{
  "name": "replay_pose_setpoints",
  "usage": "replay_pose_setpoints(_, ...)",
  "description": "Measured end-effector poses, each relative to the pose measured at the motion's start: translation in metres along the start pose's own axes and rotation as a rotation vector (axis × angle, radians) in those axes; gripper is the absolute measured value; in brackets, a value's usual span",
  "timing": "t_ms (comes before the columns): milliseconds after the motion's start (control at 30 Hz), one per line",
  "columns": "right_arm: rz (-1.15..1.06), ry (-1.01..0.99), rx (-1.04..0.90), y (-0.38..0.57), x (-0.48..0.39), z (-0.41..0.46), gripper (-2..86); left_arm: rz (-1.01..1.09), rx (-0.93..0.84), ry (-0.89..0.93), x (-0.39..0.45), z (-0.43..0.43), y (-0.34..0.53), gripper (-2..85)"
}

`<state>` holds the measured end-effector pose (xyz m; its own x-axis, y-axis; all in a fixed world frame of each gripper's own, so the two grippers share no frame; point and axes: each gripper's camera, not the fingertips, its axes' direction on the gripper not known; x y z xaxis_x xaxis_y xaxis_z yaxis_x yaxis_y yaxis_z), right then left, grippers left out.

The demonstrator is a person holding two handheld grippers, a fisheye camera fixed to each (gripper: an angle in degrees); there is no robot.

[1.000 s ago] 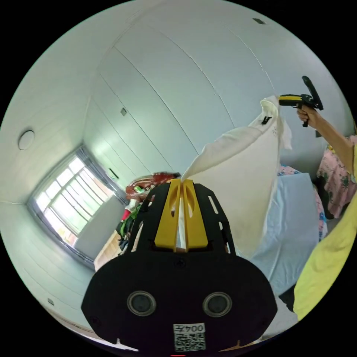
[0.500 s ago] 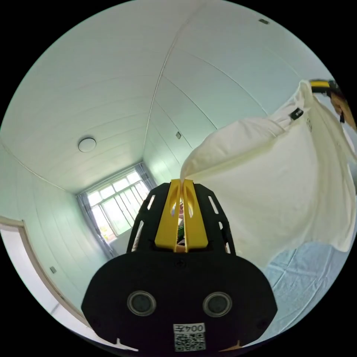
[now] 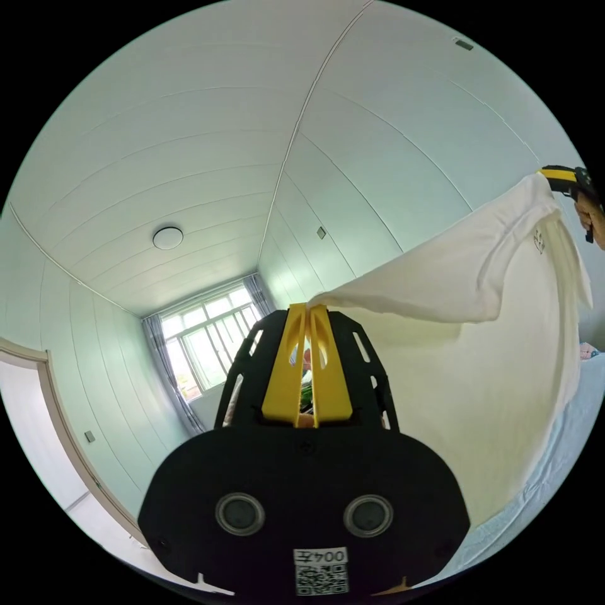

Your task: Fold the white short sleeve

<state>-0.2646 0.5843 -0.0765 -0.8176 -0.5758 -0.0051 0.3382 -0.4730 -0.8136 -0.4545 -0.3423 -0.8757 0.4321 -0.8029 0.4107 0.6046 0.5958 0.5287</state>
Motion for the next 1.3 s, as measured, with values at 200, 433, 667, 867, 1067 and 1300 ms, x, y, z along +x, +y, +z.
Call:
replay_pose_setpoints(200, -0.021, 0.003, 0.020, 0.000, -0.018, -0.058, 0.8, -0.044, 0.034, 0.053, -0.040, -0.044, 0.015, 0.9)
replay_pose_setpoints(433, -0.062, 0.125, -0.036, -0.002, -0.076, -0.138, 1.2, -0.102, 0.091, 0.245, -0.110, -0.071, 0.050, 0.8)
replay_pose_setpoints(667, -0.083, 0.171, -0.077, -0.020, -0.131, -0.213, 1.4, -0.145, 0.123, 0.360, -0.174, -0.070, 0.075, 0.7)
replay_pose_setpoints(867, -0.098, 0.175, -0.100, -0.031, -0.160, -0.273, 1.6, -0.156, 0.142, 0.428, -0.215, -0.064, 0.093, 0.7)
replay_pose_setpoints(1067, -0.099, 0.184, -0.137, -0.021, -0.183, -0.294, 1.8, -0.124, 0.121, 0.461, -0.224, -0.032, 0.121, 0.7)
replay_pose_setpoints(1300, -0.132, 0.197, -0.232, 0.014, -0.203, -0.253, 2.0, -0.105, 0.042, 0.492, -0.200, 0.061, 0.152, 0.6)
